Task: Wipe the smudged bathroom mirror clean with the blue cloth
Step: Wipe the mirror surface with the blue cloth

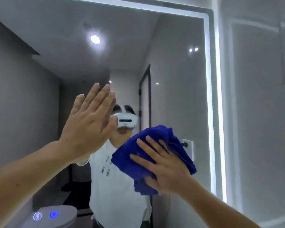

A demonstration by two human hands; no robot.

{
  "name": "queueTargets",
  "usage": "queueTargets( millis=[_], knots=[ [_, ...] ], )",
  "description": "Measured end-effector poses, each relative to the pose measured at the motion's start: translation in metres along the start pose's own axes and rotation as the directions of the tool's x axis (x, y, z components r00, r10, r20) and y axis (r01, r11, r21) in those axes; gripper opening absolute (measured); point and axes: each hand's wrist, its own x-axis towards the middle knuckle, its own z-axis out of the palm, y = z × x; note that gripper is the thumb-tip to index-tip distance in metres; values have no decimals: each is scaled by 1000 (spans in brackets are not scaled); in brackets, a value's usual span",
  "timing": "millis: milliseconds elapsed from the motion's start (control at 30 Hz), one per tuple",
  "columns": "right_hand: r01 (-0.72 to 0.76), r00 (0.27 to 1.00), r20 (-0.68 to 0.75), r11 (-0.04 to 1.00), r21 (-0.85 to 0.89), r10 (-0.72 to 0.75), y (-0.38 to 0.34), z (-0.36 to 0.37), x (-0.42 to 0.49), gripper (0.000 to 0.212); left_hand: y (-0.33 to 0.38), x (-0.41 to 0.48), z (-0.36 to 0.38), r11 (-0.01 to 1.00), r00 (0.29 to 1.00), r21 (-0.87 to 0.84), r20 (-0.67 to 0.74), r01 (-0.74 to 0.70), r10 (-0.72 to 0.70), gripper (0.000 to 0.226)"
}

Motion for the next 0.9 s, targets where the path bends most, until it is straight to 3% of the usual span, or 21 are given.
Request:
queueTargets(
  millis=[33,100,233,400,633,733,833,900],
  knots=[
    [-24,1000,-13,1000,4,24,18,-8,9,66,1,0,2,1000,1000,1,2,-8,8,66],
    [-210,975,-79,978,-1,209,58,-24,39,66,4,4,4,1000,1000,-6,-3,-11,11,65],
    [-576,804,-162,817,26,572,136,-55,95,61,12,10,6,999,999,-12,-29,-39,38,68],
    [-716,668,-230,696,60,708,121,-45,94,58,19,8,9,998,999,-37,-28,-44,43,66],
    [-662,730,-174,747,62,661,15,20,-40,65,38,2,12,991,1000,-132,30,-5,9,66],
    [-596,800,-68,803,14,596,-16,35,-98,70,45,-4,14,986,999,-164,51,2,7,66],
    [-514,857,-8,856,43,515,-13,23,-109,70,48,-7,18,987,996,-159,84,-1,14,65],
    [-542,837,-38,837,72,546,13,2,-76,65,52,-5,21,987,996,-162,90,-4,19,65]
  ],
)
